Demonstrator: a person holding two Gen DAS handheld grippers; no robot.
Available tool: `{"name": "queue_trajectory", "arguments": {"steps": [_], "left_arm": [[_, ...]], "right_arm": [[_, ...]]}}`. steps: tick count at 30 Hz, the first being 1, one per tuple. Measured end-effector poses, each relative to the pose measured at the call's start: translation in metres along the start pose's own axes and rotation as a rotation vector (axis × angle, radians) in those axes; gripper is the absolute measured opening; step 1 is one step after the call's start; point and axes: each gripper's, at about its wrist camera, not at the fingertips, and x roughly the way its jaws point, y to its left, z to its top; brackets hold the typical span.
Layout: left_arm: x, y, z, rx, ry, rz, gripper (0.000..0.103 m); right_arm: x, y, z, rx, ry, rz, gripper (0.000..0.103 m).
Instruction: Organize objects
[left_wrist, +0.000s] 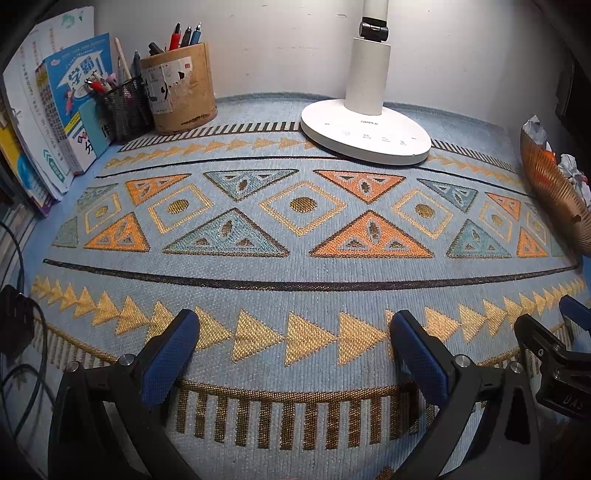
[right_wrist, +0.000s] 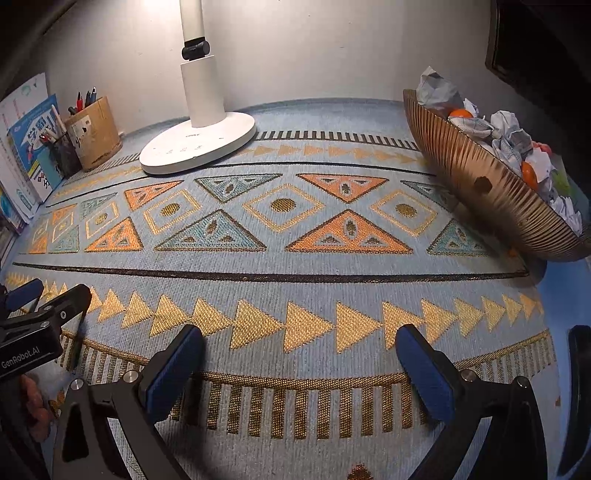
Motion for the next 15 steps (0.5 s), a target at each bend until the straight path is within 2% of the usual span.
{"name": "queue_trajectory", "arguments": {"steps": [15], "left_arm": [[-0.0002,0.0000,0.0003,-0.003,-0.001,-0.001,0.103]], "right_arm": [[0.0004,-0.0001,-0.0004,0.000,0.000,0.000,0.103]]}}
